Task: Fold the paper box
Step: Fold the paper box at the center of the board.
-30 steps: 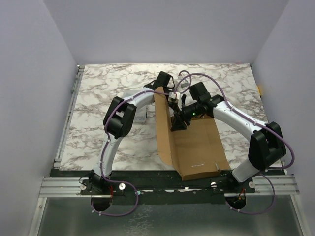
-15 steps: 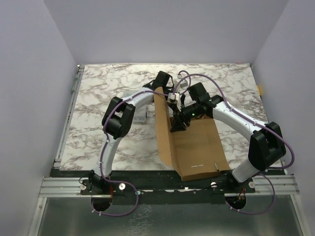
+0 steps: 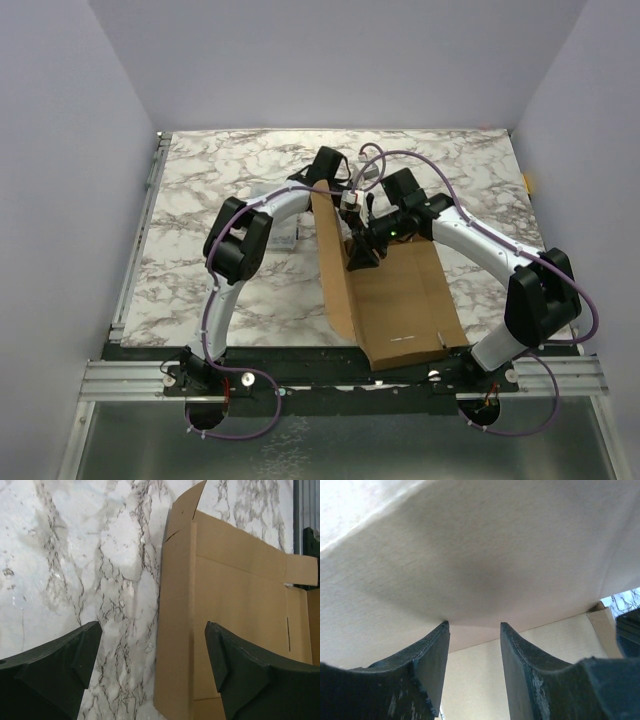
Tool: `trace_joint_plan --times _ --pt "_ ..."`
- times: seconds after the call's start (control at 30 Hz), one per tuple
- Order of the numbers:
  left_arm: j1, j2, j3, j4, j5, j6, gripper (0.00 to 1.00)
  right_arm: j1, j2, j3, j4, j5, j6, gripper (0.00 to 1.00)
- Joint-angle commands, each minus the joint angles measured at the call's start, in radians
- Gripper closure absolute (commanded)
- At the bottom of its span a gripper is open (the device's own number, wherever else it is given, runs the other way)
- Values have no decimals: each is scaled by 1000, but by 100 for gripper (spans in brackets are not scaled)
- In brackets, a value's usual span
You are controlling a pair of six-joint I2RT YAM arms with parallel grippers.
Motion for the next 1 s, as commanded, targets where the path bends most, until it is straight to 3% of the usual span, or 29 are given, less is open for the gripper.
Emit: trace_joint_plan --times 0.0,0.27,0.53,0.97 --pt "-26 -65 -68 7 -37 82 9 1 -10 24 -23 25 6 51" --pt "-39 -83 -92 -7 -132 141 15 1 -6 37 -30 47 1 50" --pt "-61 -115 -126 -26 -223 206 31 -5 -59 29 -68 131 -4 44" --pt "-109 -206 -210 -26 -328 297 39 -85 -232 -87 -103 109 -18 39"
